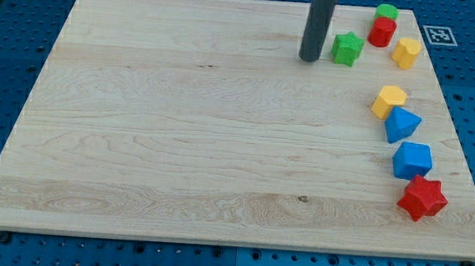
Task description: Push green star closer to yellow hexagon
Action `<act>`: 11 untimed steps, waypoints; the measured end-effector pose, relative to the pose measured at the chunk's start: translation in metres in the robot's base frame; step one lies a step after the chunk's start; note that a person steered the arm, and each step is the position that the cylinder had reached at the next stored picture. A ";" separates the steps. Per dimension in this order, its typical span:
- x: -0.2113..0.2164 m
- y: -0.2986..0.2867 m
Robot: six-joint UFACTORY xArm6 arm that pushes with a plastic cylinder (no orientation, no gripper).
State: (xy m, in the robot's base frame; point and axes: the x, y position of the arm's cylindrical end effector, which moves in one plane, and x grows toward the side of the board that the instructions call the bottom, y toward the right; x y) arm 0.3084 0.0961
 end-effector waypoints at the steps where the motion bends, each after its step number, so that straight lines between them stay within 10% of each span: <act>1: -0.027 0.005; 11: 0.025 0.109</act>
